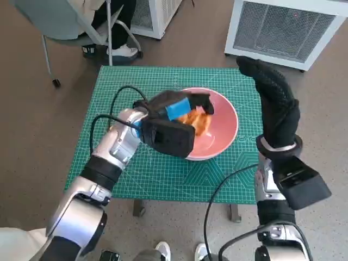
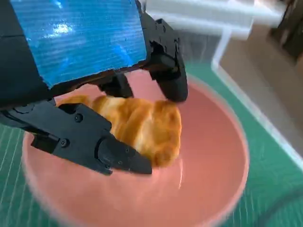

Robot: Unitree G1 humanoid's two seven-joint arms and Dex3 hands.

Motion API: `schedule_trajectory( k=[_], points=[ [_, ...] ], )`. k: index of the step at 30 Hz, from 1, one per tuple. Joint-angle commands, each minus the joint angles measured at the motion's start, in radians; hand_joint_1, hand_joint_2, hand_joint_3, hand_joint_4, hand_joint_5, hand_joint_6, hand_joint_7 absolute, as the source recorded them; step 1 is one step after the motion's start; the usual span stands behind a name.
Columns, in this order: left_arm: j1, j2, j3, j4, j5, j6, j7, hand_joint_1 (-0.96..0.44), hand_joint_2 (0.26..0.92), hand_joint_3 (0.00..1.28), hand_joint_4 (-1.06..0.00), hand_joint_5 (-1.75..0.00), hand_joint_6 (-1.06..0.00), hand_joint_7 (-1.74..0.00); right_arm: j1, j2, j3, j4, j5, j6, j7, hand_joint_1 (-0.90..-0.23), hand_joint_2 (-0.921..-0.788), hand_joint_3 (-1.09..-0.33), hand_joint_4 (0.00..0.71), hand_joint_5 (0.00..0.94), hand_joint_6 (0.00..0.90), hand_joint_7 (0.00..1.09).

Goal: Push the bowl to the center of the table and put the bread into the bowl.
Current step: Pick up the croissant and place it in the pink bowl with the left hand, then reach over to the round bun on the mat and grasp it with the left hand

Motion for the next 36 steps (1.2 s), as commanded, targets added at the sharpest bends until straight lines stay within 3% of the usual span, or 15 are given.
schedule_trajectory(
  k=[1,8,17,29,36],
  points=[
    [-0.032,0.003,0.005,-0.016,-0.019,0.016,-0.053,-0.22,0.881,0.08,-0.06,-0.05,-0.02,-0.52,0.023,0.003,-0.002,-0.003,0.011,0.016,0.000,-0.520,-0.921,-0.762,0.343,0.011,-0.001,0.74],
    [0.011,0.036,0.014,-0.075,-0.004,-0.042,0.003,-0.33,0.895,0.06,-0.01,0.00,0.00,-0.41,0.025,0.009,0.001,-0.004,0.014,0.018,0.000,-0.516,-0.921,-0.764,0.343,0.011,-0.001,0.74],
    [0.081,0.133,0.097,-0.237,-0.061,-0.073,0.002,-0.34,0.911,0.04,-0.02,-0.01,0.00,-0.33,0.029,0.015,0.003,-0.011,0.016,0.021,-0.002,-0.527,-0.921,-0.762,0.343,0.011,-0.001,0.74],
    [0.197,0.311,0.246,-0.525,-0.121,0.025,-0.053,-0.26,0.917,0.00,-0.07,0.00,-0.15,-0.10,0.031,0.015,0.004,-0.015,0.016,0.019,0.000,-0.530,-0.921,-0.762,0.344,0.011,-0.001,0.74],
    [0.257,0.395,0.295,-0.554,-0.113,0.056,-0.043,-0.27,0.914,0.01,-0.09,-0.01,-0.19,-0.07,0.028,0.018,0.004,-0.006,0.015,0.014,0.000,-0.531,-0.921,-0.762,0.344,0.011,-0.001,0.74]
  ],
)
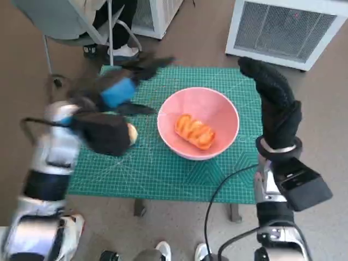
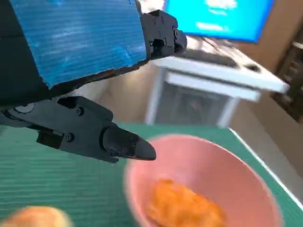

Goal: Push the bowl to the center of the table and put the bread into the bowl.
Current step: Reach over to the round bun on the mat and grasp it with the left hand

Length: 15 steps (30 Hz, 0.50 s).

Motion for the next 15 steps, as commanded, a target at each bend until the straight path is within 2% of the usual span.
schedule_trajectory(
  k=[1,7,15],
  points=[
    [0.047,0.047,0.023,-0.008,0.000,0.018,0.003,-0.28,0.915,0.01,-0.09,-0.01,-0.19,-0.07,0.017,0.007,0.001,0.013,0.001,0.007,0.001,-0.531,-0.921,-0.762,0.344,0.011,-0.001,0.74],
    [0.087,0.101,0.033,0.055,0.017,0.001,0.025,-0.31,0.915,0.00,-0.09,0.00,-0.20,-0.06,0.011,0.011,0.003,0.021,0.006,0.006,0.006,-0.535,-0.921,-0.761,0.342,0.010,-0.001,0.74],
    [0.105,0.108,0.011,0.121,0.030,0.013,0.037,-0.31,0.911,0.00,-0.10,-0.01,-0.22,-0.05,0.002,0.010,0.004,0.031,0.003,0.005,0.007,-0.539,-0.921,-0.761,0.339,0.008,-0.001,0.74]
  ],
)
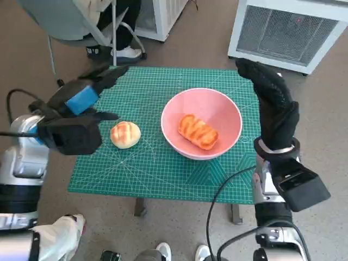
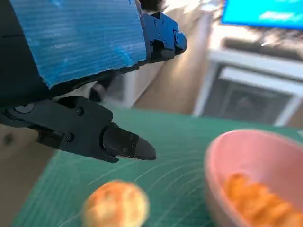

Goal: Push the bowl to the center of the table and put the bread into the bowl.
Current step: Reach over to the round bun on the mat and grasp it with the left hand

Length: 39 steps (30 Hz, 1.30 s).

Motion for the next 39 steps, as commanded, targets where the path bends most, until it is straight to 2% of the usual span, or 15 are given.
schedule_trajectory(
  k=[1,20,30,39],
  points=[
    [0.004,-0.002,-0.019,0.046,0.016,0.006,0.012,-0.31,0.910,0.00,-0.10,-0.01,-0.22,-0.05,0.004,0.003,0.002,0.020,-0.001,0.006,0.006,-0.539,-0.921,-0.761,0.339,0.008,-0.001,0.74],
    [-0.107,-0.113,-0.153,0.359,0.098,0.040,0.042,-0.27,0.905,0.00,-0.11,0.00,-0.24,-0.03,0.007,-0.020,0.002,0.012,0.006,0.005,0.023,-0.548,-0.921,-0.760,0.338,0.008,-0.001,0.72],
    [-0.174,-0.176,-0.223,0.557,0.138,0.022,0.085,-0.29,0.906,0.00,-0.11,0.00,-0.24,-0.02,0.012,-0.027,-0.001,0.010,0.007,0.003,0.028,-0.548,-0.921,-0.759,0.338,0.008,-0.001,0.72],
    [-0.210,-0.231,-0.255,0.700,0.156,0.058,0.135,-0.28,0.906,0.00,-0.11,0.00,-0.25,-0.02,0.016,-0.030,-0.003,0.001,0.005,0.010,0.026,-0.540,-0.921,-0.762,0.338,0.008,-0.001,0.74]
  ],
)
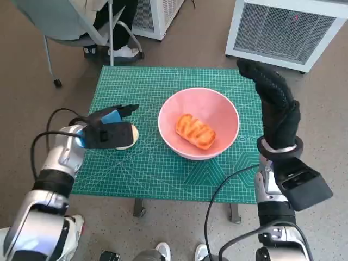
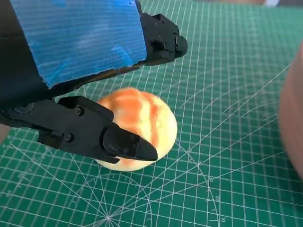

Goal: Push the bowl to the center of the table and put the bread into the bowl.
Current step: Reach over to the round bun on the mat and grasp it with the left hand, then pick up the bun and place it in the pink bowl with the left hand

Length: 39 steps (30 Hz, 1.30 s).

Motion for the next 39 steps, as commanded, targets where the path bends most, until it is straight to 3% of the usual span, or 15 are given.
schedule_trajectory(
  k=[1,8,16,17,18,19,24,29,39],
  points=[
    [-0.016,-0.027,-0.015,0.071,0.013,0.025,0.033,-0.27,0.906,0.00,-0.12,-0.01,-0.26,-0.02,0.019,-0.007,-0.001,-0.003,0.003,0.012,0.007,-0.539,-0.921,-0.762,0.338,0.007,-0.001,0.74],
    [-0.025,-0.053,-0.029,0.137,0.022,0.038,0.095,-0.23,0.912,0.00,-0.23,-0.03,-0.38,-0.07,0.022,-0.005,-0.001,-0.004,0.000,0.012,0.005,-0.535,-0.921,-0.763,0.338,0.008,-0.001,0.74],
    [-0.026,-0.064,-0.069,0.176,0.049,0.052,0.164,-0.18,0.916,0.01,-0.65,-0.15,-0.64,-0.20,0.024,-0.003,0.001,-0.009,-0.004,0.016,0.002,-0.532,-0.921,-0.762,0.338,0.008,-0.001,0.74],
    [-0.026,-0.063,-0.073,0.181,0.052,0.051,0.170,-0.12,0.918,0.05,-0.65,-0.54,-0.60,-0.57,0.025,-0.003,0.001,-0.009,-0.003,0.016,0.002,-0.534,-0.921,-0.762,0.338,0.008,-0.001,0.74],
    [-0.026,-0.062,-0.077,0.182,0.054,0.049,0.176,-0.08,0.919,0.09,-0.64,-0.81,-0.56,-0.82,0.026,-0.003,0.001,-0.010,-0.003,0.016,0.003,-0.535,-0.921,-0.761,0.338,0.008,-0.001,0.74],
    [-0.026,-0.061,-0.080,0.184,0.056,0.047,0.180,-0.05,0.919,0.10,-0.64,-0.98,-0.56,-0.93,0.026,-0.002,0.001,-0.010,-0.002,0.017,0.003,-0.536,-0.921,-0.761,0.338,0.008,-0.001,0.74],
    [-0.032,-0.039,-0.085,0.162,0.059,0.029,0.186,-0.01,0.919,0.08,-0.65,-1.26,-0.66,-1.00,0.028,0.001,0.003,-0.015,-0.001,0.022,0.002,-0.537,-0.921,-0.761,0.338,0.008,-0.001,0.74],
    [-0.046,-0.023,-0.079,0.143,0.051,0.027,0.175,0.00,0.919,0.06,-0.66,-1.29,-0.69,-1.00,0.026,0.006,0.005,-0.012,0.004,0.026,0.005,-0.537,-0.921,-0.761,0.338,0.007,-0.001,0.74],
    [-0.061,0.006,-0.047,0.097,0.025,0.014,0.155,0.00,0.919,0.05,-0.74,-1.11,-0.62,-1.18,0.024,0.014,0.007,-0.004,0.008,0.027,0.007,-0.537,-0.921,-0.760,0.337,0.007,-0.001,0.72]
  ],
)
